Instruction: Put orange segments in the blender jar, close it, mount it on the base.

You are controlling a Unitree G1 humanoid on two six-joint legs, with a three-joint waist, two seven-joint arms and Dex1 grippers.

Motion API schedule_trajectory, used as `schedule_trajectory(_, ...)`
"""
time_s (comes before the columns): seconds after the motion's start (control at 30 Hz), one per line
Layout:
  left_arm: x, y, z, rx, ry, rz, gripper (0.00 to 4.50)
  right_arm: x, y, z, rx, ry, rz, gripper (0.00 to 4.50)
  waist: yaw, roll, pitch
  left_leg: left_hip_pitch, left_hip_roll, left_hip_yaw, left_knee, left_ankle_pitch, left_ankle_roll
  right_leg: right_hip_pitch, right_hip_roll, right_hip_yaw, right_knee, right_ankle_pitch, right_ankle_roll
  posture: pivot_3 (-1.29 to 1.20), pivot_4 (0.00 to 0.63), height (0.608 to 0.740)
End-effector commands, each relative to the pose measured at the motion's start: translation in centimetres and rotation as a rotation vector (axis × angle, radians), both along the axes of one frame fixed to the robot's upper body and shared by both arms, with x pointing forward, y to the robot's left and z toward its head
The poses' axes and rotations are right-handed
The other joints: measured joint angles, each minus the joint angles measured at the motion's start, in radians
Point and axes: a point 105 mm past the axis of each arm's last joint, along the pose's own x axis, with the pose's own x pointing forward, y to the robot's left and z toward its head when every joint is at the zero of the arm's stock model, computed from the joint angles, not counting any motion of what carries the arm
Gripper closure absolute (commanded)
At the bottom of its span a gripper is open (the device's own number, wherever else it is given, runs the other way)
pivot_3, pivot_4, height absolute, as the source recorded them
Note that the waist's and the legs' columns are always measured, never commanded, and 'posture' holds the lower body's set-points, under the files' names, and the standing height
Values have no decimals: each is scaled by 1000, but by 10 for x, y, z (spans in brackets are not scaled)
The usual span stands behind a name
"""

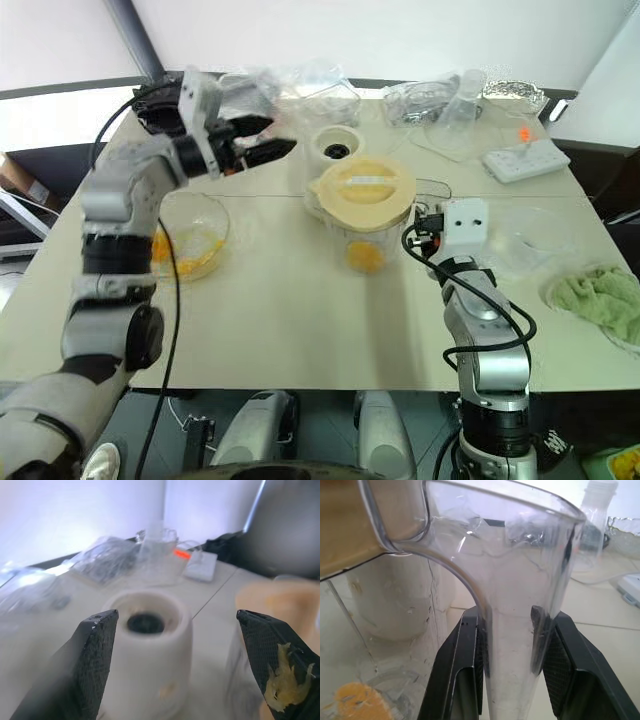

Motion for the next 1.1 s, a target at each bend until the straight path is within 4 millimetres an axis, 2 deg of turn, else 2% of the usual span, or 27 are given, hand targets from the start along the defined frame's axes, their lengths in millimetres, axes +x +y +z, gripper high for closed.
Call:
schedule_trajectory(0.03,-19,2,12,7,-103,38,541,-7,6,58,8,-186,35,3486,4,0,0,0,0,0,0,0,0,0,0,0,0,0,0,0,150,740)
schedule_trajectory(0.17,-31,10,-5,-27,-64,90,541,-3,3,89,18,-244,35,3486,-1,0,0,0,-1,0,2,2,-3,1,-1,0,-1,0,-3,0,150,740)
schedule_trajectory(0.33,-39,14,-29,-61,-43,200,541,9,3,145,7,-288,74,3486,-4,0,0,2,-1,0,2,3,-5,2,1,0,-1,1,-7,0,150,740)
schedule_trajectory(0.43,-43,13,-37,-87,-33,235,541,22,3,184,27,-320,69,3486,-8,1,1,3,-1,1,2,3,-4,2,2,0,1,1,-8,0,150,740)
schedule_trajectory(0.57,-47,12,-41,-107,-37,272,541,48,5,213,40,-324,63,3486,-8,1,1,4,0,2,1,3,-4,2,4,-1,0,2,-9,0,150,740)
schedule_trajectory(0.63,-48,13,-43,-114,-40,297,541,68,7,217,38,-317,52,3486,-10,1,1,4,0,3,1,3,-4,2,3,0,0,2,-9,0,150,740)
schedule_trajectory(0.73,-49,13,-44,-127,-40,324,541,93,14,213,38,-296,61,3486,-11,1,1,4,0,7,1,3,-4,2,3,1,-1,2,-9,0,150,740)
schedule_trajectory(0.9,-53,14,-46,-117,-49,359,541,127,28,194,43,-252,61,3486,-11,1,1,3,0,8,0,3,-4,1,3,1,-1,4,-6,0,150,740)
schedule_trajectory(0.97,-56,15,-46,-123,-50,372,541,135,37,187,48,-235,82,3486,-11,1,1,2,0,8,-1,3,-4,0,3,1,-1,4,-6,0,150,740)
schedule_trajectory(1.1,-59,15,-47,-113,-60,386,541,141,45,185,54,-235,100,3486,-11,1,1,2,0,8,-3,3,-5,0,3,1,-1,4,-6,0,150,740)
